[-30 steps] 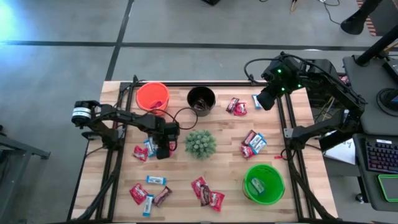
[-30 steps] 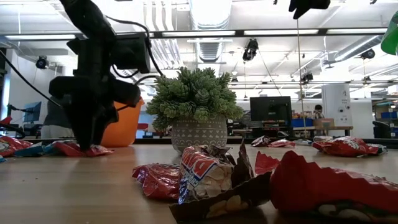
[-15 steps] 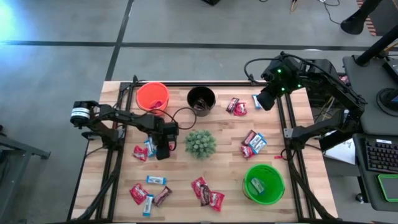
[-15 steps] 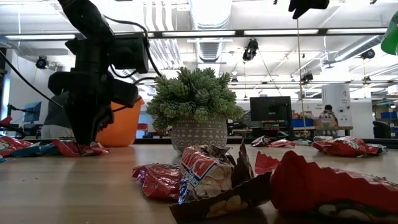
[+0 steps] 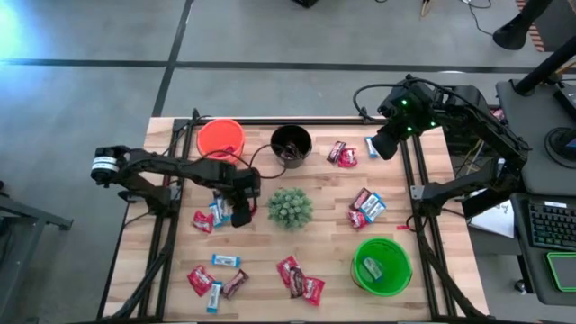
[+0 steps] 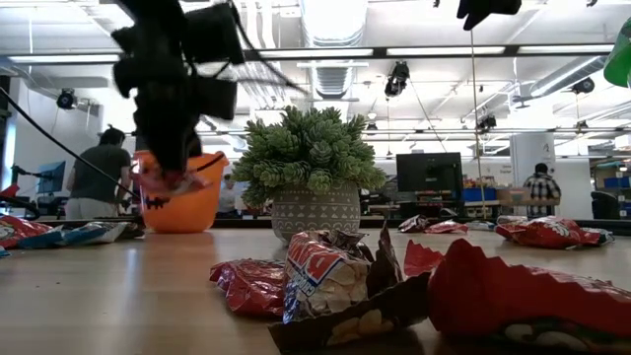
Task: Sort candy
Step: Put the red candy into the orange bucket
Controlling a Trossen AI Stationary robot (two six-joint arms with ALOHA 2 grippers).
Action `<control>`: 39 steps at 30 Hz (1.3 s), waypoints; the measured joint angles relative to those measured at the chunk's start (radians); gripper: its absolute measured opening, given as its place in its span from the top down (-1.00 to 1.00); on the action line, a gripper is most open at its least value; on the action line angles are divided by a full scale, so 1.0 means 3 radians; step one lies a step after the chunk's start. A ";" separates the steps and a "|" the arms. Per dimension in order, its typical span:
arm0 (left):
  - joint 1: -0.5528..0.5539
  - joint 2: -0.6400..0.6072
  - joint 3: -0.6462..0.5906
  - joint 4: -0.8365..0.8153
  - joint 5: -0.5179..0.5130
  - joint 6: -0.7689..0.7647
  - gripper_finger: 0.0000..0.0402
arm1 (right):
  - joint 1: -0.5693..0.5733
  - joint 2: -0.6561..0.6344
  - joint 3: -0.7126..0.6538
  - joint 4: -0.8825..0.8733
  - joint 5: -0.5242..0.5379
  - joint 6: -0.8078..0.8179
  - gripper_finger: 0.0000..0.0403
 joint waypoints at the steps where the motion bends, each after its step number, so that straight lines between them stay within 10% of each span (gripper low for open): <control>1: 0.0000 -0.0021 0.0057 -0.0042 -0.0070 0.0018 1.00 | 0.0001 0.0000 0.0000 0.0000 0.0002 0.0000 0.25; 23: 0.0480 -0.0327 0.1426 -0.1394 -0.0341 0.0796 1.00 | -0.0001 0.0148 -0.0014 0.0513 0.0528 0.0243 0.25; 39: 0.1326 -0.0382 0.1664 -0.1860 -0.0516 0.1501 1.00 | -0.0051 0.0650 -0.0017 0.0698 0.0664 0.0092 0.25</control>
